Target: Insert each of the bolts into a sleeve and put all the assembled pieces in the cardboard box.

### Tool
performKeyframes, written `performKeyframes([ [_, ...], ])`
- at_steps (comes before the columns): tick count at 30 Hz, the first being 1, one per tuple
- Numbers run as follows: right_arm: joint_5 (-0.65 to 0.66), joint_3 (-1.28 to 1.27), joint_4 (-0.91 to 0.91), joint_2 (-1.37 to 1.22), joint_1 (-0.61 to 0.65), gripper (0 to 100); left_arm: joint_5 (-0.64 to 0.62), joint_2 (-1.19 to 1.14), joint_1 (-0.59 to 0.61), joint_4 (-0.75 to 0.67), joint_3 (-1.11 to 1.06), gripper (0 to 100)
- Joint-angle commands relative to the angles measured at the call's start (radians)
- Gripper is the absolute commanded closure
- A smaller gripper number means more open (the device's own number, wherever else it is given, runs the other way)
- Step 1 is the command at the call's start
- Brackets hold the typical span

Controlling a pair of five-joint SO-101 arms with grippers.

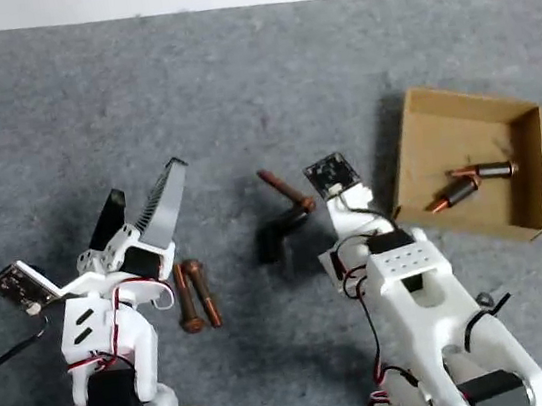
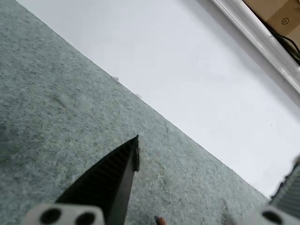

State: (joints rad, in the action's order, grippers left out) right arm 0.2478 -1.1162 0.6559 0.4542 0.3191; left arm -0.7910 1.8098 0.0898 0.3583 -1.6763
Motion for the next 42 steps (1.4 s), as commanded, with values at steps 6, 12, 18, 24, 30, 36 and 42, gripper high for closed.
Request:
performKeyframes([
  [6,-0.054,-0.018,-0.018,-0.001,-0.004,86.1,-0.009,0.022,0.002,-0.002,-0.019,55],
  [12,-0.051,-0.018,-0.022,-0.001,-0.004,93.4,-0.009,0.022,0.008,-0.003,-0.019,55],
  [18,-0.006,-0.018,-0.022,0.01,-0.008,99.5,-0.009,0.022,0.091,-0.003,-0.019,55],
  [24,-0.003,-0.031,-0.022,0.073,-0.012,99.5,-0.011,0.022,0.108,0.0,-0.019,64],
  [30,-0.002,-0.074,-0.022,0.17,-0.028,99.5,0.253,0.021,-0.03,0.137,0.025,83],
  [36,-0.002,-0.09,-0.024,0.18,-0.045,99.5,0.278,0.021,-0.113,0.376,0.093,75],
  [42,-0.006,-0.09,-0.024,0.18,-0.044,99.5,0.333,0.021,-0.2,0.502,0.099,77],
])
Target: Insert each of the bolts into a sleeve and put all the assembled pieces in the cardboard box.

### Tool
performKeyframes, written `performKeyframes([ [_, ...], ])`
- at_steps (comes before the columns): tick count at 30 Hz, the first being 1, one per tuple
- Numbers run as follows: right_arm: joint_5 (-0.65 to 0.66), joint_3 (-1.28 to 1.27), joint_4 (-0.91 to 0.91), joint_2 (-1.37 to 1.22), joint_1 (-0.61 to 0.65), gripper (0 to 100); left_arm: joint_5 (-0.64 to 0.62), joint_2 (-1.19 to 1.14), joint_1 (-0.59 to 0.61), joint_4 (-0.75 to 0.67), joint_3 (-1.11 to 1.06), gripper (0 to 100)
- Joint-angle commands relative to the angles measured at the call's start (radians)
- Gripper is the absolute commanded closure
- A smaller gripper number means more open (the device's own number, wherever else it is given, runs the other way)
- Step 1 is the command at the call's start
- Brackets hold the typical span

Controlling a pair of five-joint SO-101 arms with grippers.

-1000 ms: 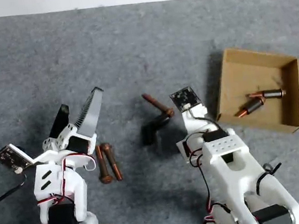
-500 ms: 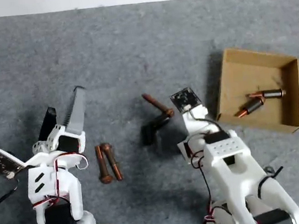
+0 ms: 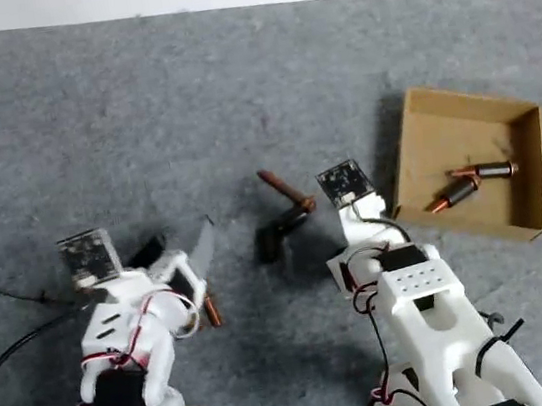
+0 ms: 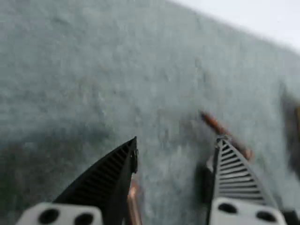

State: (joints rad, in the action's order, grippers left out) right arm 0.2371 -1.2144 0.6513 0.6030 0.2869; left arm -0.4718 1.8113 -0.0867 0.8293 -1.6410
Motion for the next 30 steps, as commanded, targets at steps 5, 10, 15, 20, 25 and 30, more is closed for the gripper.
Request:
performKeyframes([
  [5,0.005,0.007,-0.019,0.031,-0.015,99.5,0.015,0.016,-0.028,0.04,0.058,80],
  [10,0.005,-0.018,-0.07,0.03,-0.015,99.5,0.015,-0.157,-0.031,0.035,0.093,78],
  [15,0.006,-0.025,-0.084,0.03,-0.016,99.5,0.014,-0.478,-0.079,0.035,0.211,77],
  [20,0.008,-0.025,-0.084,0.03,-0.016,99.5,0.009,-0.756,-0.117,0.034,0.32,77],
  [25,0.008,-0.028,-0.084,0.03,-0.016,99.5,-0.028,-0.964,-0.114,0.034,0.404,77],
  [30,0.009,-0.028,-0.084,0.03,-0.016,99.5,-0.057,-1.089,-0.113,0.034,0.458,78],
])
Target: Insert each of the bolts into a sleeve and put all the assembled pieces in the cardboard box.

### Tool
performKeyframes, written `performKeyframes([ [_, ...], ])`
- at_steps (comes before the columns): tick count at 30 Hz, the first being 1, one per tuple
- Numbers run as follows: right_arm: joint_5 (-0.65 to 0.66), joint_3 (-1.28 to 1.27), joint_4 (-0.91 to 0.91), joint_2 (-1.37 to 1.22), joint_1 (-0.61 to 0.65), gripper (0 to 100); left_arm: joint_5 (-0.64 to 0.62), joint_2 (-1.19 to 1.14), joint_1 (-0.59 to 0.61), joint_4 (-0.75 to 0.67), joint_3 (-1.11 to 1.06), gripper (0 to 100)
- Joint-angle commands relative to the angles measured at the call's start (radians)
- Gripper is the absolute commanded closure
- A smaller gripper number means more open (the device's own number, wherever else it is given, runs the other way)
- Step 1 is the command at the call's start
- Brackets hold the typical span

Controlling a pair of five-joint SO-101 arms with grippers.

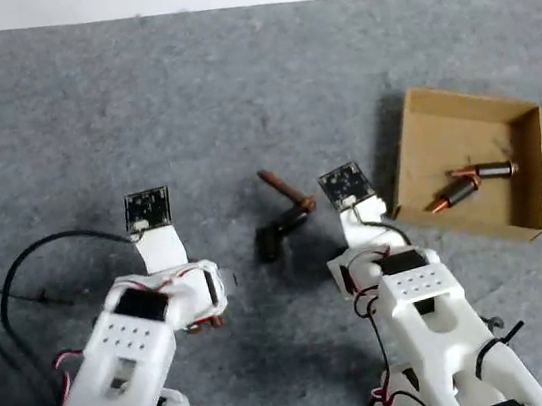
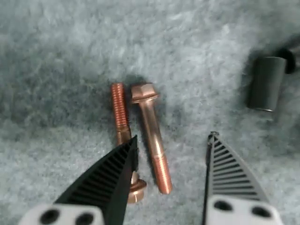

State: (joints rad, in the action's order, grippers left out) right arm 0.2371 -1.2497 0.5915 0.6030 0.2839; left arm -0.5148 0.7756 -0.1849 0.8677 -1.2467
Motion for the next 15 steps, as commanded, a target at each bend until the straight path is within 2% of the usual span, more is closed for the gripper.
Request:
performKeyframes([
  [1,0.009,0.007,-0.024,0.03,-0.013,99.5,-0.012,-0.073,-0.015,-0.005,0.068,78],
  [15,0.009,0.008,-0.024,0.031,-0.013,99.5,-0.012,-0.343,0.01,-0.288,0.068,78],
])
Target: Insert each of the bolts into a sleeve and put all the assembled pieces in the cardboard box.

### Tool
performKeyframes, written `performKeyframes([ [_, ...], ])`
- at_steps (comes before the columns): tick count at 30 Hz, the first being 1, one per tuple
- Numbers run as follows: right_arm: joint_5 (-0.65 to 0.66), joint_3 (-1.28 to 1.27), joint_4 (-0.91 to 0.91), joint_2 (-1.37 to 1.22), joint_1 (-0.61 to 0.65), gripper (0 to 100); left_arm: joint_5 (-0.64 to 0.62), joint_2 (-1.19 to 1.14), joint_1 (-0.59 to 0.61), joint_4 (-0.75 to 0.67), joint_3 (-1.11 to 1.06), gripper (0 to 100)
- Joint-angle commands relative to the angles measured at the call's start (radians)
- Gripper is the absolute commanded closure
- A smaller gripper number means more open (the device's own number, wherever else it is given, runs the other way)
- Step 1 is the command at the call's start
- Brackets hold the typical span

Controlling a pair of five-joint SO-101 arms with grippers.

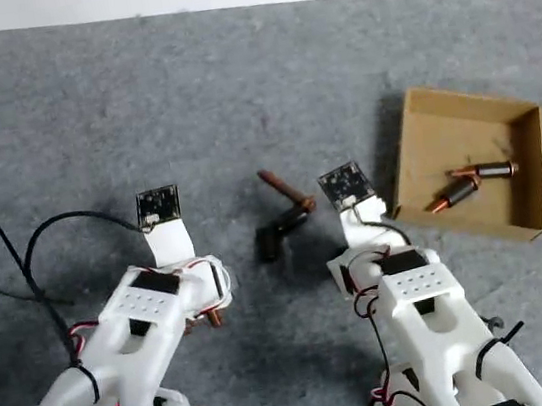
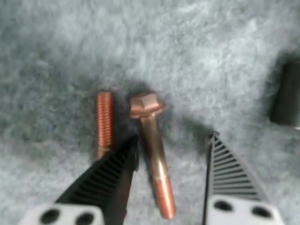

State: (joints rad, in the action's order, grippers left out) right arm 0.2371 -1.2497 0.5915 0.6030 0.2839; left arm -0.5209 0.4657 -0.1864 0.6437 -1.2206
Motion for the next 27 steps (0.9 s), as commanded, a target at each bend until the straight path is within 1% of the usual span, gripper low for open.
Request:
performKeyframes([
  [1,0.009,0.008,-0.024,0.031,-0.013,99.5,-0.006,-0.038,0.012,-0.072,0.042,78],
  [5,0.009,0.008,-0.024,0.031,-0.013,99.5,-0.008,-0.042,0.015,-0.086,0.042,78],
  [11,0.009,0.008,-0.024,0.031,-0.013,99.5,-0.009,-0.048,0.081,-0.183,0.036,78],
  [27,0.009,0.008,-0.024,0.031,-0.013,99.5,-0.006,-0.05,0.084,-0.173,0.035,78],
])
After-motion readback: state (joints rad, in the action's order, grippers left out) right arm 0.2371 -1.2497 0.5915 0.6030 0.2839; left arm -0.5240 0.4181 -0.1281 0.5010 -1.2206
